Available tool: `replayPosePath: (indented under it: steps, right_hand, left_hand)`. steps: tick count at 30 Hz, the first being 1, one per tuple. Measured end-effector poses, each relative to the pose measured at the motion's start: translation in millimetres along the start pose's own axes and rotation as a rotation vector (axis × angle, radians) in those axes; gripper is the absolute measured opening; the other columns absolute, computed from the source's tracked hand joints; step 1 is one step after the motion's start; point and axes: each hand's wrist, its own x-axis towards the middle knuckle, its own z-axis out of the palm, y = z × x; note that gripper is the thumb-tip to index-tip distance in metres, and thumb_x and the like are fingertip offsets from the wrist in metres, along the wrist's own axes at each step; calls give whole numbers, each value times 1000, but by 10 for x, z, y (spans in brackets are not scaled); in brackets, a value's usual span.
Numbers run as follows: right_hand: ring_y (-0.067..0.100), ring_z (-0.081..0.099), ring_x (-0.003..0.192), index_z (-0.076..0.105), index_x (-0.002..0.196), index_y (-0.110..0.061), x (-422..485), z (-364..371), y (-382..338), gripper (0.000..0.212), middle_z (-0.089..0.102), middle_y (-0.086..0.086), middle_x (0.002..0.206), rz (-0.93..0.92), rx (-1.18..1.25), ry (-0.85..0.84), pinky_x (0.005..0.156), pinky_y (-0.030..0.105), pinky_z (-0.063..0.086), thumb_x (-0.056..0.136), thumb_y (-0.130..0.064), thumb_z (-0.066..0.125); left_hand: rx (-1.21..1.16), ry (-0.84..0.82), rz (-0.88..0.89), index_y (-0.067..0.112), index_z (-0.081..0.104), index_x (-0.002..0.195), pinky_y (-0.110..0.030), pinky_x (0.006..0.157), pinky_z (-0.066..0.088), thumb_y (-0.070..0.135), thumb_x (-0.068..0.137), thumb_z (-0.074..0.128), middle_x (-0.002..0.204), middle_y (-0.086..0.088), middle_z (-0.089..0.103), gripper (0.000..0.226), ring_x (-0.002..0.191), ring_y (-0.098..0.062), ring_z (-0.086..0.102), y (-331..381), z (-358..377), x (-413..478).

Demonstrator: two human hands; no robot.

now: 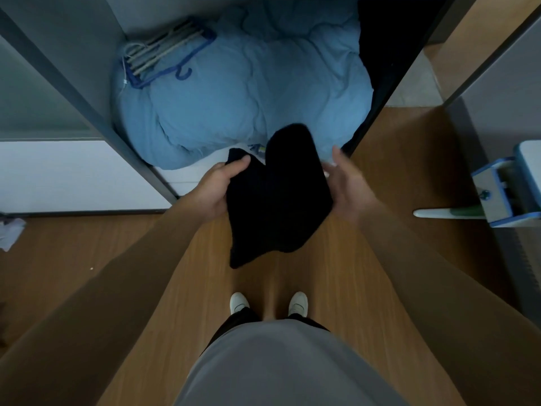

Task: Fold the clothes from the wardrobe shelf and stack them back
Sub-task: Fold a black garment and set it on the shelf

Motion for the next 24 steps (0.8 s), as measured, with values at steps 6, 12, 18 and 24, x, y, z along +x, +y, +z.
replayPosePath:
  steps: [6,12,18,24]
  right_hand:
    - [31,69,100,71,111,-3,83,54,310,39,74,13,103,-25,-405,121,88,36,55,87,-33,76]
    - [25,68,112,67,123,-12,106,102,171,35,72,9,119,-114,-268,-25,98,36,54,91,-25,73]
    - [26,67,111,64,120,-6,166,365,345,42,70,14,115,-177,-671,-33,102,46,51,83,-15,80]
    - [15,73,94,71,106,-15,156,487,366,23,76,2,98,-267,-487,126,79,27,59,84,-14,79]
  left_hand:
    - [-4,65,-76,15,66,121,-34,71,60,50,92,63,113,-6,75,46,103,-22,73,123,37,0]
    - [-62,63,-175,16,66,124,-29,73,60,49,93,62,115,-3,75,46,103,-18,72,123,2,-20]
    - [15,38,-241,10,68,118,-30,73,59,46,91,66,112,-9,75,45,100,-23,73,183,7,2]
    - [-35,-40,-162,23,75,114,-31,76,60,64,83,67,119,-3,73,52,107,-19,71,214,-95,-9]
